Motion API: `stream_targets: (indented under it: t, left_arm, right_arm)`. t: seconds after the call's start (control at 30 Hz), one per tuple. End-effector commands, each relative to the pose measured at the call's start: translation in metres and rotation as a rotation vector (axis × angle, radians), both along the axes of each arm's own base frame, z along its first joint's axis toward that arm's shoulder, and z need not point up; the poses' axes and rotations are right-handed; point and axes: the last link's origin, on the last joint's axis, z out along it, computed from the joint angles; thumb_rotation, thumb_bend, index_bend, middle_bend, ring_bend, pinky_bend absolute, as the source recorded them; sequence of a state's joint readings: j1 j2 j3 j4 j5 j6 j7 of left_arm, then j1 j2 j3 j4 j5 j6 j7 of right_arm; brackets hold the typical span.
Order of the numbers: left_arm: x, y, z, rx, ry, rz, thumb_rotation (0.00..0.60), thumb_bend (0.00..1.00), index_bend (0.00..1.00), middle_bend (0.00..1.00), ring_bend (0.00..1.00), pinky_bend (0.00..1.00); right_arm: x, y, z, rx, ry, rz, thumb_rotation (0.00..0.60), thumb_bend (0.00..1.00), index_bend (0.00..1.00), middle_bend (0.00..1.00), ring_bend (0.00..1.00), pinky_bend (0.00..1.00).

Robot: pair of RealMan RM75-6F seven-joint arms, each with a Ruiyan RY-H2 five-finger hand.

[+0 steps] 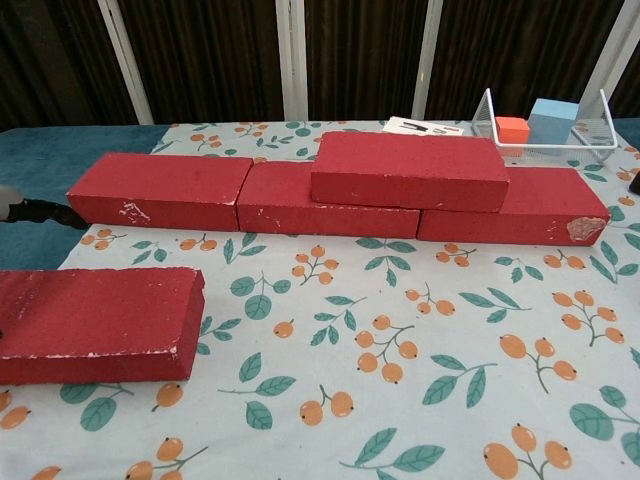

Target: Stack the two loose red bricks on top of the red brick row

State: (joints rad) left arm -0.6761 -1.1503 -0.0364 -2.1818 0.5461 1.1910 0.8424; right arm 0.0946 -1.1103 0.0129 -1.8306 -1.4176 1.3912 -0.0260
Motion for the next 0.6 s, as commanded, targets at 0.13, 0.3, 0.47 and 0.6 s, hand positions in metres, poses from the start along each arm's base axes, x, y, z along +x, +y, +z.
stream_targets:
  t: [0.13, 0.3, 0.47, 0.6]
  left_arm:
    - [0.000, -0.006, -0.010, -0.023, -0.009, -0.011, 0.600, 0.00, 0.00, 0.00, 0.00, 0.00]
    - [-0.002, -0.009, -0.015, -0.042, 0.000, -0.019, 0.600, 0.00, 0.00, 0.00, 0.00, 0.00]
    - [-0.006, -0.009, -0.020, -0.044, 0.015, -0.015, 0.600, 0.00, 0.00, 0.00, 0.00, 0.00]
    - [-0.009, -0.008, -0.022, -0.049, 0.010, -0.015, 0.600, 0.00, 0.00, 0.00, 0.00, 0.00]
  right_arm:
    - [-0.001, -0.001, -0.001, 0.003, 0.003, -0.005, 0.600, 0.08, 0.00, 0.00, 0.00, 0.00]
    - [-0.001, -0.002, 0.000, -0.003, 0.001, -0.007, 0.600, 0.08, 0.00, 0.00, 0.00, 0.00]
    - [-0.001, -0.002, 0.000, 0.000, -0.003, -0.004, 0.600, 0.08, 0.00, 0.00, 0.00, 0.00]
    - [-0.003, -0.004, 0.000, 0.005, -0.007, -0.010, 0.600, 0.08, 0.00, 0.00, 0.00, 0.00]
